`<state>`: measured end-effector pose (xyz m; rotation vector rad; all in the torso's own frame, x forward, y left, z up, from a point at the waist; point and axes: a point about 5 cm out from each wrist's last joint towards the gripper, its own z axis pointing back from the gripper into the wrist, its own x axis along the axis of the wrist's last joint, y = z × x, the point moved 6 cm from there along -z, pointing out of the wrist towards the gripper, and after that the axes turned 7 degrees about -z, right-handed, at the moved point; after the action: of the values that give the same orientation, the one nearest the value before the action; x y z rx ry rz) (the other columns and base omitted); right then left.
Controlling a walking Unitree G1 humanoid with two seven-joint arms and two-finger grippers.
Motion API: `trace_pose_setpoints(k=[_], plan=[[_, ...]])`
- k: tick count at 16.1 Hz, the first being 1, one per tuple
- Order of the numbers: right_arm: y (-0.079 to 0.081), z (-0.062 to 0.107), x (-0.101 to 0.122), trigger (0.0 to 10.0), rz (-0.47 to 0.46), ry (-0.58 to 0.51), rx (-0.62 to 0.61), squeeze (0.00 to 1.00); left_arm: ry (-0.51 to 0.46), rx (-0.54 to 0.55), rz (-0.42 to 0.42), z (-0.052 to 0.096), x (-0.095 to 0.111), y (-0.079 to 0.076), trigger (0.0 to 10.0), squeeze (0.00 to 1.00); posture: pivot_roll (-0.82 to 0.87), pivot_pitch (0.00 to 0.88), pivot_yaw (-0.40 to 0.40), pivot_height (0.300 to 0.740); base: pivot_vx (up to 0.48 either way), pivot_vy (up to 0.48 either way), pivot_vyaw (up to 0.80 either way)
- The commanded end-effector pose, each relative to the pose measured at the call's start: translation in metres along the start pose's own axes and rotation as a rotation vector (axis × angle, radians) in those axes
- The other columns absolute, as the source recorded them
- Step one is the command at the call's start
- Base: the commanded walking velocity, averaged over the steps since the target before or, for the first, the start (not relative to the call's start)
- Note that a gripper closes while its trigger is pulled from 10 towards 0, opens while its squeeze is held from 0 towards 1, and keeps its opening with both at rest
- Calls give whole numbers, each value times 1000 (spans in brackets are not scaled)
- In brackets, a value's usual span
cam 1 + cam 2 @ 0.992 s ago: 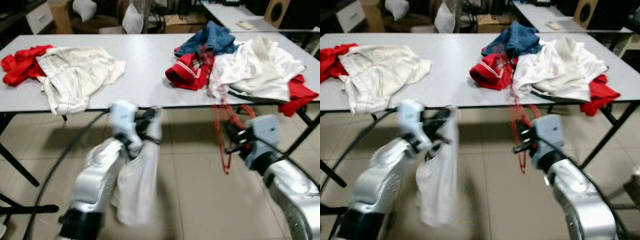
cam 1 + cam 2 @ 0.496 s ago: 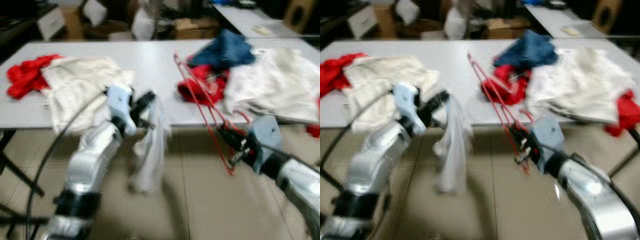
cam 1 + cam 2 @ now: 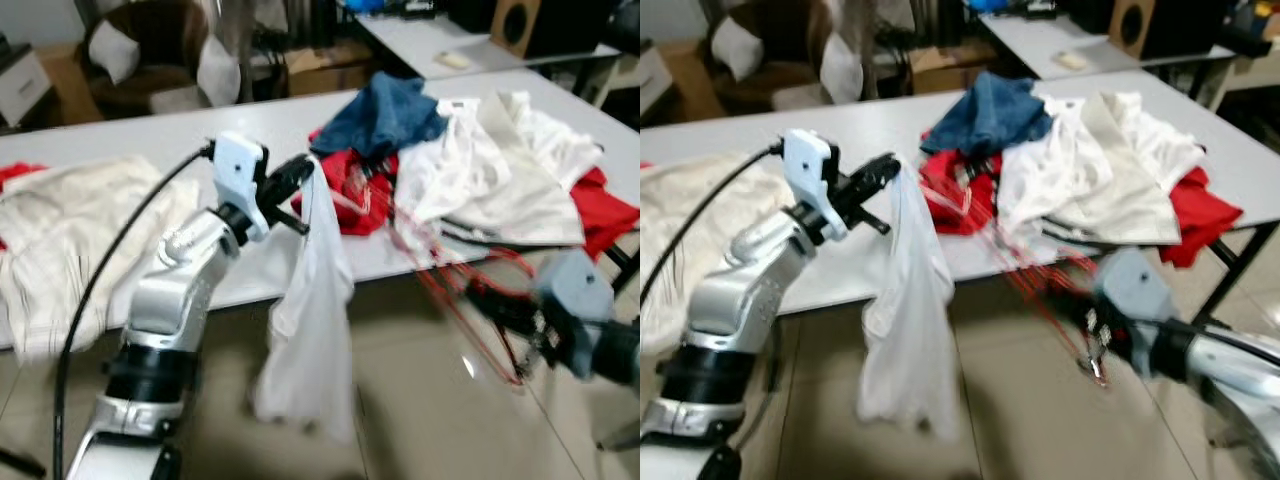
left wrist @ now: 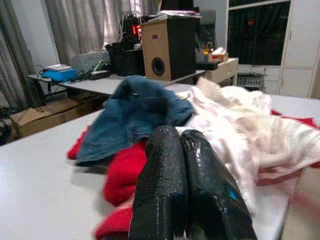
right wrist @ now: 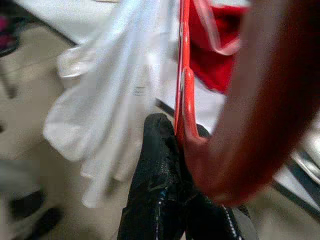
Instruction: Hang hanger
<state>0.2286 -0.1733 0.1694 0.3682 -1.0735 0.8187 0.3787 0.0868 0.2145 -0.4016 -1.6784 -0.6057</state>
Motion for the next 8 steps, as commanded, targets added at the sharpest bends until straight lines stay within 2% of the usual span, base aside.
trace_pose_setpoints(k=[1, 3, 5, 8], plan=[[24, 5, 1, 10000, 23, 36, 159, 0, -24, 28, -32, -1, 13, 16, 10000, 0, -204, 0, 84, 740, 368, 0, 0], [28, 11, 3, 10000, 51, 75, 231, 0, -48, 53, -64, -6, 29, 28, 10000, 0, -205, 0, 83, 740, 369, 0, 0], [25, 13, 9, 10000, 72, 80, 257, 0, -65, 82, -97, -7, 43, 42, 10000, 0, -201, 0, 80, 740, 366, 0, 0], [9, 6, 22, 10000, 126, 55, 235, 0, -88, 111, -147, -6, 64, 59, 10000, 0, -189, 0, 71, 740, 366, 0, 0]])
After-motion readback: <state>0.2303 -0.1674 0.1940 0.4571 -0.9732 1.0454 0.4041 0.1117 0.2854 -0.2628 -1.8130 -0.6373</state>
